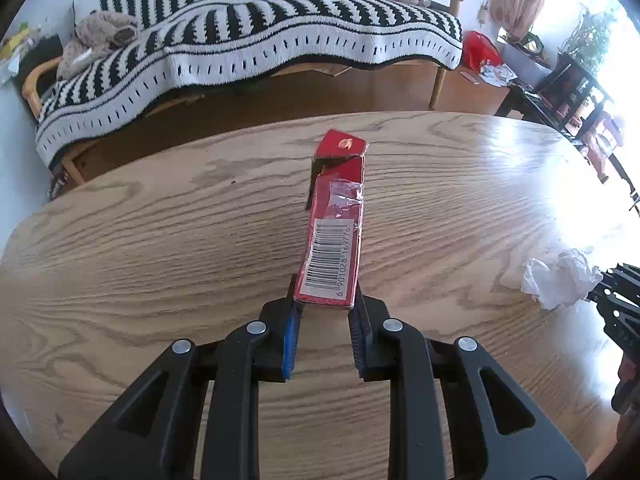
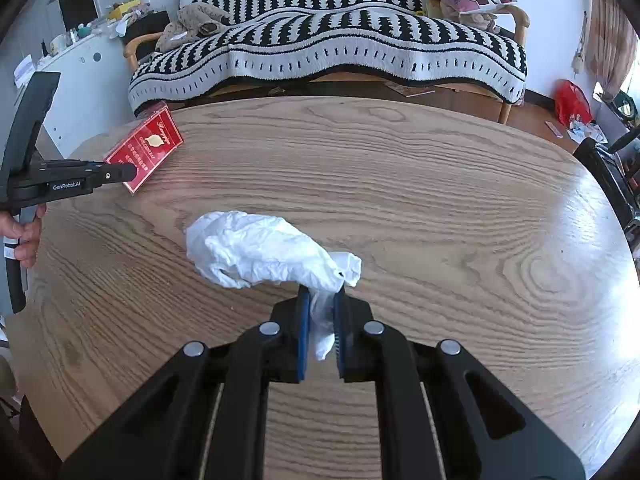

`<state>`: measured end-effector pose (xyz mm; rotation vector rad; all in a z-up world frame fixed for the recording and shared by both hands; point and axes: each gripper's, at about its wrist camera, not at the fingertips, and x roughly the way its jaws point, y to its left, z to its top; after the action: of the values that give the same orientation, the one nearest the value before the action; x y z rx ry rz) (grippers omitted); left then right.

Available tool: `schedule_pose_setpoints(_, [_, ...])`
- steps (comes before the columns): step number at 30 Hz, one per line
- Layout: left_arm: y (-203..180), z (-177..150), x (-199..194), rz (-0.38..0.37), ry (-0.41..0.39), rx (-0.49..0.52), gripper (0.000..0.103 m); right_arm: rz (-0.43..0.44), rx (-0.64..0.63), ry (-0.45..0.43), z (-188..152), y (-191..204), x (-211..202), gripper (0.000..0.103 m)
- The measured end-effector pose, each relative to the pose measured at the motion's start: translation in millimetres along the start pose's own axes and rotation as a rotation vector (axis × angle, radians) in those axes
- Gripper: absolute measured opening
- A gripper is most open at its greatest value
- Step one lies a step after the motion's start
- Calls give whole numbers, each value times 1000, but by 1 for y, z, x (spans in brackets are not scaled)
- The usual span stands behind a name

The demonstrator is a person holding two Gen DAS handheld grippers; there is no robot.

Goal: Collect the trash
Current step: 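Carry both items over the black bin and open both grippers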

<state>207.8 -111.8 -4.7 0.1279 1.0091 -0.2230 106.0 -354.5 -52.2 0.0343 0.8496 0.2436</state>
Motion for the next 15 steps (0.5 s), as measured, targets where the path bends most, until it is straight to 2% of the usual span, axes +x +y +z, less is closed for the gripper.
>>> schedule_pose_setpoints(9, [-20, -10, -45, 7, -37, 42, 21, 32, 148, -27, -31, -9, -27, 10])
schedule_pose_setpoints(15, [-42, -26, -87, -30, -63, 78, 21, 24, 207, -65, -58, -17, -77, 10])
